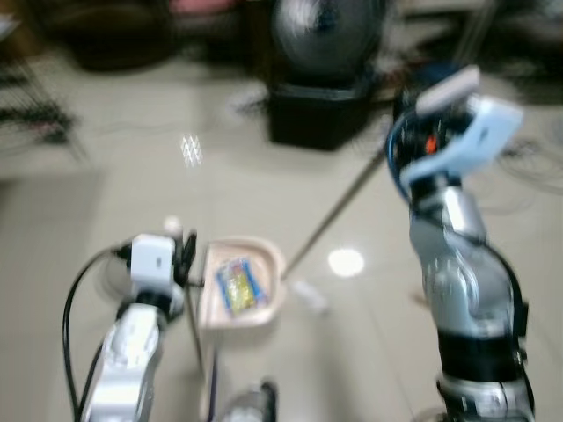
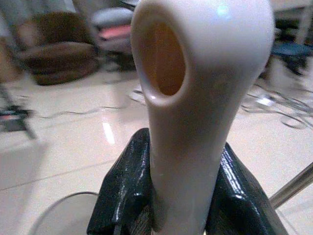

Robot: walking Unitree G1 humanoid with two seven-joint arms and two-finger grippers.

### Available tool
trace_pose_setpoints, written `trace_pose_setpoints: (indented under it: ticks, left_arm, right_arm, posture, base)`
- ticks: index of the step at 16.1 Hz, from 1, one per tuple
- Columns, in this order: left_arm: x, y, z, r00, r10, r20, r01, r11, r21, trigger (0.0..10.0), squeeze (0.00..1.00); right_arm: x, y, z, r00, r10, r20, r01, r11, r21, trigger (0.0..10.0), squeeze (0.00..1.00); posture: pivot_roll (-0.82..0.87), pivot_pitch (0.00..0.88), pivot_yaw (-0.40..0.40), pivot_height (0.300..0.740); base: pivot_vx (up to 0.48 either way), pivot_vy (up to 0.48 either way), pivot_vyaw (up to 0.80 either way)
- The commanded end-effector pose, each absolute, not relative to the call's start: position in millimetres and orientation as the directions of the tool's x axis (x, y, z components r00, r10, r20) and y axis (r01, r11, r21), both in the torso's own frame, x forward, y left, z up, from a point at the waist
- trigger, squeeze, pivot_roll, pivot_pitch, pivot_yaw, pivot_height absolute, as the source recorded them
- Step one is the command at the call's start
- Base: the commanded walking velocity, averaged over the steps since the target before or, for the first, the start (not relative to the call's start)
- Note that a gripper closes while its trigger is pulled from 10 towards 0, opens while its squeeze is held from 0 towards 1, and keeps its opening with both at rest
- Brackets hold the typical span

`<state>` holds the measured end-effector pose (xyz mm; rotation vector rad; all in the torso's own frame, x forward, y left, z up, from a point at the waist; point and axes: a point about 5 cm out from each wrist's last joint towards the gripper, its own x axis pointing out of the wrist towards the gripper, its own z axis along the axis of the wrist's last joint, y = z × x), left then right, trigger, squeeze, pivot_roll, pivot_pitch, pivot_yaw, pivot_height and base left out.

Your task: Sweep floor

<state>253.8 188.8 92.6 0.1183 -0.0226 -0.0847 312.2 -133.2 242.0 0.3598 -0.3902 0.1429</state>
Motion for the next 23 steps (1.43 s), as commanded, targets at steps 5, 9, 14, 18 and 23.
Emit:
trace_pose_setpoints:
  ticks: [5,9,14,18,23]
  left_arm:
    - [260,186,108,0.995,-0.078,0.062,0.068,0.986,0.151,10.0,0.0]
    - [260,185,108,0.996,-0.069,0.051,0.06,0.987,0.15,10.0,0.0]
    - [258,185,103,0.997,-0.067,0.029,0.062,0.986,0.156,10.0,0.0]
    - [257,186,102,0.998,-0.061,0.02,0.057,0.986,0.159,10.0,0.0]
    - [257,186,101,0.998,-0.061,0.019,0.057,0.986,0.157,10.0,0.0]
  right_arm:
    - [308,-141,263,0.887,0.013,0.463,-0.207,0.905,0.371,10.0,0.0]
    - [311,-147,264,0.889,-0.036,0.457,-0.173,0.896,0.408,10.0,0.0]
    - [314,-148,266,0.887,-0.022,0.462,-0.179,0.905,0.387,10.0,0.0]
    - [317,-144,265,0.893,0.02,0.45,-0.193,0.92,0.342,10.0,0.0]
    - [318,-150,260,0.901,-0.028,0.432,-0.168,0.898,0.408,10.0,0.0]
  posture:
    - [-0.01,0.018,0.072,0.74]
    - [-0.02,0.016,0.074,0.74]
    - [-0.01,0.022,0.07,0.74]
    - [-0.01,0.023,0.058,0.74]
    - [0.0,0.023,0.062,0.74]
  base:
    - [0.277,0.0,0.79]
    - [0.299,0.0,0.54]
    - [0.3,0.0,0.0]
    - [0.3,0.0,0.15]
    - [0.297,0.0,0.64]
